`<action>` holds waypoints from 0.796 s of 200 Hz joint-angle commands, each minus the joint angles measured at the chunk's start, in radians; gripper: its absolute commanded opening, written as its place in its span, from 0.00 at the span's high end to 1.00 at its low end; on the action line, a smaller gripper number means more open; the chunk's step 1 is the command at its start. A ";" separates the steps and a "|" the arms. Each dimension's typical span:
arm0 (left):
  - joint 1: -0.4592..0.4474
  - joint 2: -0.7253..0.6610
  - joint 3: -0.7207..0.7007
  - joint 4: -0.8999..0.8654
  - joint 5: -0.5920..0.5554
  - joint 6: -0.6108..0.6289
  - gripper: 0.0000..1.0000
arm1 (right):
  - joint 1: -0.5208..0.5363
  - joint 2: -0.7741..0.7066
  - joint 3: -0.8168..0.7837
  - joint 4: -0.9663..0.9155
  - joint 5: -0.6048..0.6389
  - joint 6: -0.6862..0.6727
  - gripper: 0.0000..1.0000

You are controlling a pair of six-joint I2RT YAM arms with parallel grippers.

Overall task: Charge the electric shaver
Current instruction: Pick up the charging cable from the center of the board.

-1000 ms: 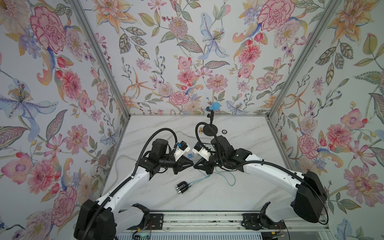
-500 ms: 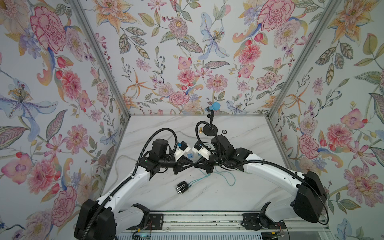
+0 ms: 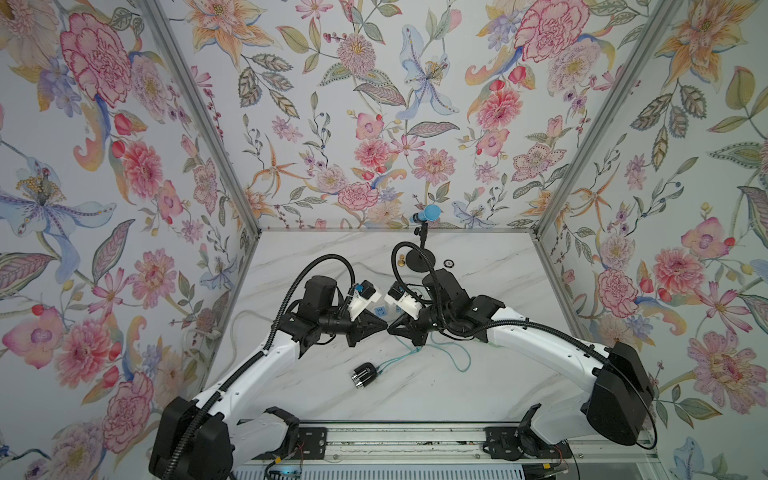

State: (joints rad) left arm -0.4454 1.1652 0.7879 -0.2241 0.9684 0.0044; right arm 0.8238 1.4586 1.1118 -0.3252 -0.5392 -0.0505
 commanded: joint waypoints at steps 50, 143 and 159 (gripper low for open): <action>-0.010 0.020 0.082 -0.092 0.054 0.081 1.00 | -0.079 0.028 0.057 -0.125 -0.097 -0.176 0.60; -0.011 0.039 0.090 -0.093 0.067 0.085 1.00 | -0.090 0.097 0.119 -0.150 -0.284 -0.273 0.65; -0.010 0.038 0.086 -0.098 0.070 0.084 1.00 | -0.085 0.111 0.121 -0.150 -0.279 -0.273 0.66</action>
State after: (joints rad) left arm -0.4500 1.1954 0.8501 -0.3138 1.0000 0.0727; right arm 0.7265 1.5421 1.2114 -0.4522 -0.7807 -0.2813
